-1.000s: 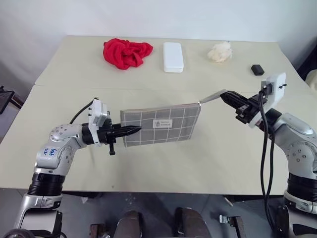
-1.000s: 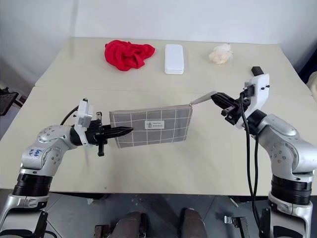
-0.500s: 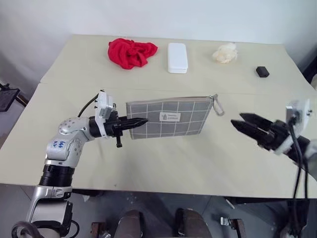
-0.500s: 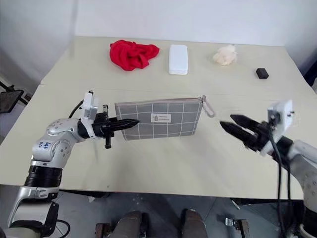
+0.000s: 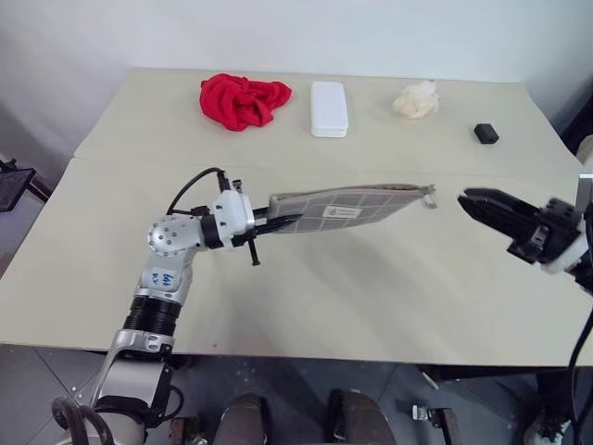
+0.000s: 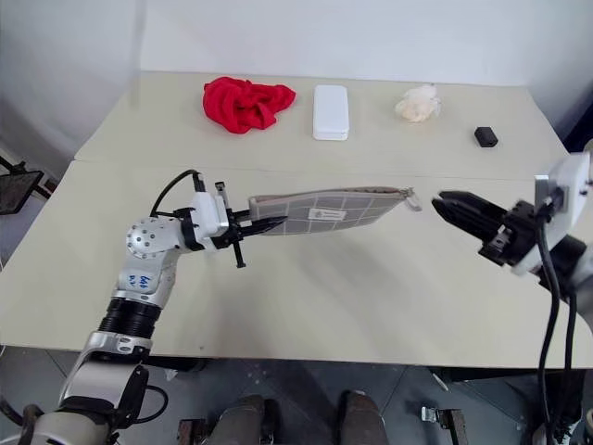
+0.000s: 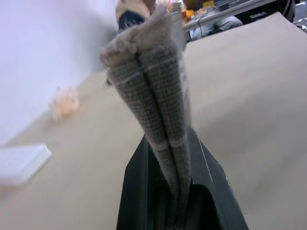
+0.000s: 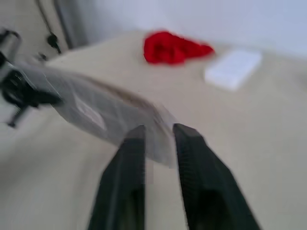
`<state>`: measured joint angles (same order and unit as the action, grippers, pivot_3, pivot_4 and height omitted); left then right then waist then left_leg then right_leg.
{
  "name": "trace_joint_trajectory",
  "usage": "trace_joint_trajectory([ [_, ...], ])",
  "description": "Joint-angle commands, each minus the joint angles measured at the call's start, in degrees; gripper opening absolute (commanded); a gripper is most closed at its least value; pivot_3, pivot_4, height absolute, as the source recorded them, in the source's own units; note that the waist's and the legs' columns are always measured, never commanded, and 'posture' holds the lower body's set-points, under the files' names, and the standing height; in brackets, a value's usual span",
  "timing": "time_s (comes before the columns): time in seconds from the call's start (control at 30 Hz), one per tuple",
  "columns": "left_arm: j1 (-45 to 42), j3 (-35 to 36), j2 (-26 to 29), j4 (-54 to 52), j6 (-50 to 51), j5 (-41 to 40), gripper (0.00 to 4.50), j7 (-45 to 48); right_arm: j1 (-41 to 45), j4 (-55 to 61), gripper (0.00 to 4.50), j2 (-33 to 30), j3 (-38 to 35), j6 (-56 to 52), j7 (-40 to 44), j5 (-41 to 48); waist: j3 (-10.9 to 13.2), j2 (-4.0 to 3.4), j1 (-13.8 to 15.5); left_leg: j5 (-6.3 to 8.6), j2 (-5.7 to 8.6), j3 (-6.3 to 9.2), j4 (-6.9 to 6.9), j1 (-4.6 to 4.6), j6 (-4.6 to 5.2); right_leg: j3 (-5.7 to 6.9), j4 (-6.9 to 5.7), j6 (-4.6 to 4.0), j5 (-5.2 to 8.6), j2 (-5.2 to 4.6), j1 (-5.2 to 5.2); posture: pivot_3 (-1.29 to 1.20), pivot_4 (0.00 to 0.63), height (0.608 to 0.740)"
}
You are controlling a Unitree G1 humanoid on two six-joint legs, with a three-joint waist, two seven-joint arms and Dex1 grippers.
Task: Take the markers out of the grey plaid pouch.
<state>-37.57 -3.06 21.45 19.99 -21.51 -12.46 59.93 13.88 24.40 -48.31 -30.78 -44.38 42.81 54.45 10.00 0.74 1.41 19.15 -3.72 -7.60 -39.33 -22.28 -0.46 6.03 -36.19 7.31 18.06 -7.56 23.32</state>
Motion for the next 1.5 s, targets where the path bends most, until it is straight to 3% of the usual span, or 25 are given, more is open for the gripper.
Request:
trace_joint_trajectory([
  [0.03, -0.1, -1.4, -1.1, 1.6, -7.1, 2.7, 0.0, -1.2, 6.4, 5.3, 0.09, 0.0, 7.7, -0.7, -2.9, 0.5, 0.0, 0.0, -0.1, 0.0, 0.0, -0.01, 0.0, -0.01, 0.0, 0.0, 0.01, 0.0, 0.0, 0.0, 0.01, 0.0, 0.15, 0.74],
  [0.17, 0.2, -2.7, -1.9, 2.3, -9.0, 3.4, 0.0, -1.4, 14.1, 5.5, 0.09, 2.1, 16.5, -3.2, -8.5, -1.6, 0.0, 0.0, 0.3, 0.01, 0.0, -0.03, -0.08, -0.1, 0.02, -0.01, -0.02, 0.01, -0.01, -0.02, 0.08, 0.0, 0.15, 0.74],
  [0.37, 0.7, -3.0, -2.0, 2.0, -9.3, 3.4, 0.0, -2.1, 15.6, 4.9, 0.09, 1.7, 23.2, -4.1, -9.2, -6.5, 0.0, 0.0, 0.0, 0.08, 0.01, 0.07, -0.38, -0.33, 0.14, 0.08, -0.02, 0.1, -0.06, -0.06, 0.08, 0.0, 0.15, 0.74],
  [0.67, 1.8, -3.1, -1.4, 0.5, -7.9, 2.9, 0.0, -2.2, 8.1, 3.7, 0.09, -3.4, 25.5, 2.8, -1.7, -16.7, 0.0, 0.0, 0.0, 0.1, 0.01, 0.09, -0.44, -0.41, 0.18, 0.11, 0.02, 0.13, -0.07, -0.06, 0.1, 0.0, 0.15, 0.74],
  [0.87, 2.0, -3.7, -1.1, -0.2, -6.0, 2.4, 0.0, -1.4, 5.2, 3.3, 0.09, -3.0, 26.0, 11.8, 3.1, -22.7, 0.0, 0.0, 0.0, 0.1, 0.0, 0.09, -0.5, -0.4, 0.18, 0.1, -0.02, 0.15, -0.08, -0.05, 0.09, 0.0, 0.15, 0.74],
  [1.03, 2.8, -3.9, -0.7, -1.2, -4.3, 1.8, 0.0, -0.9, 4.4, 1.4, 0.09, 1.3, 21.4, 21.1, 3.5, -24.4, 0.0, 0.0, 0.0, 0.1, 0.01, 0.1, -0.53, -0.4, 0.18, 0.11, -0.03, 0.15, -0.09, -0.05, 0.09, 0.0, 0.15, 0.74],
  [1.5, 2.9, -4.0, -0.7, -2.5, -2.7, 1.3, 0.0, -1.0, 1.6, 1.0, 0.09, -0.2, 25.7, 21.6, 8.1, -29.9, 0.0, 0.0, 0.0, 0.11, 0.0, 0.12, -0.62, -0.4, 0.19, 0.11, -0.11, 0.17, -0.09, -0.05, 0.06, 0.0, 0.15, 0.74],
])
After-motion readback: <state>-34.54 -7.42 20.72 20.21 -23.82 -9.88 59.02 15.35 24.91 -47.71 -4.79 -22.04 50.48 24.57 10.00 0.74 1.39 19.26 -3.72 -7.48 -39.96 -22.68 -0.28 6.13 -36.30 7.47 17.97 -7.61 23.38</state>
